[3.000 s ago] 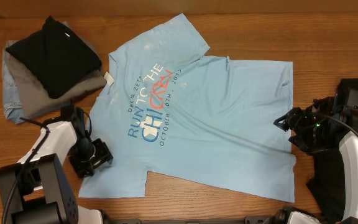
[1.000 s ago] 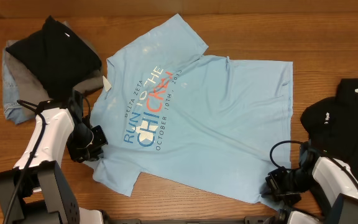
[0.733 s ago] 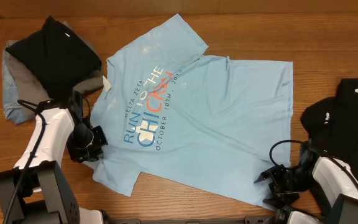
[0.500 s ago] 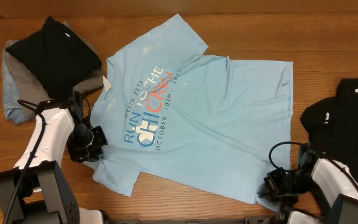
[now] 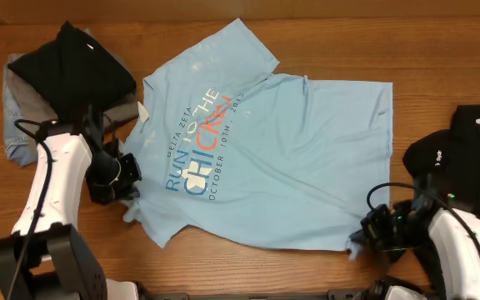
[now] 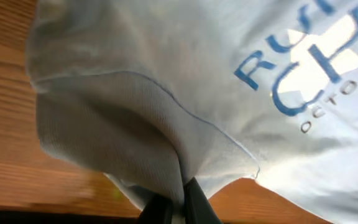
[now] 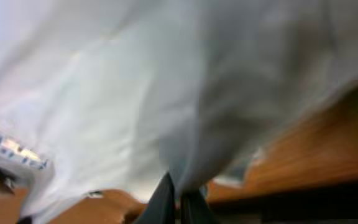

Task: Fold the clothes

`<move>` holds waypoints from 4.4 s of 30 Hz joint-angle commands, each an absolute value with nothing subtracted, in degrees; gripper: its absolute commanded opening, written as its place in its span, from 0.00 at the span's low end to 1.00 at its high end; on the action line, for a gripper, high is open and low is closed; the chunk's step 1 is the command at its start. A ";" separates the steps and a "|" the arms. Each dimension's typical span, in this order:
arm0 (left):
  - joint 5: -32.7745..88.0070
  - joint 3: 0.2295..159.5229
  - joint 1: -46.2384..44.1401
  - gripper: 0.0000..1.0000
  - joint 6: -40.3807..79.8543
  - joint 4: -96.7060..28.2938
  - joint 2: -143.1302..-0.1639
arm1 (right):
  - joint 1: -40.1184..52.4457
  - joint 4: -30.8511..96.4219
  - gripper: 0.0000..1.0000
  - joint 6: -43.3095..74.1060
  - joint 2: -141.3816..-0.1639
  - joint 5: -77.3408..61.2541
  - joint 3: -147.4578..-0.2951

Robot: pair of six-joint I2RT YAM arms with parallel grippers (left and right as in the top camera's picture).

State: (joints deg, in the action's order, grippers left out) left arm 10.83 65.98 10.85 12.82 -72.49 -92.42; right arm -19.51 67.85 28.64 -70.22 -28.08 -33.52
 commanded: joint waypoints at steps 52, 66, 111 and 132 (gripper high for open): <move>9.69 72.44 6.04 0.66 3.84 -55.35 -93.56 | -22.63 40.80 0.70 22.09 -80.62 -34.81 -47.79; 9.39 66.37 -3.92 0.66 -4.29 -59.42 -93.49 | -19.81 54.54 0.68 11.73 -80.64 -34.68 -47.70; 0.25 76.14 -9.78 0.65 -6.63 -40.03 -102.87 | -19.84 52.86 0.68 11.97 -80.64 -34.65 -47.70; -1.08 63.46 -9.96 0.64 -4.69 -41.58 -102.85 | -19.84 51.94 0.69 11.94 -80.64 -34.63 -47.70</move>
State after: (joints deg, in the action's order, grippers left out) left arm 0.34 64.60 -9.67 -5.89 -44.80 -102.48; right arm -19.99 52.12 12.16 -81.69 -34.26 -46.50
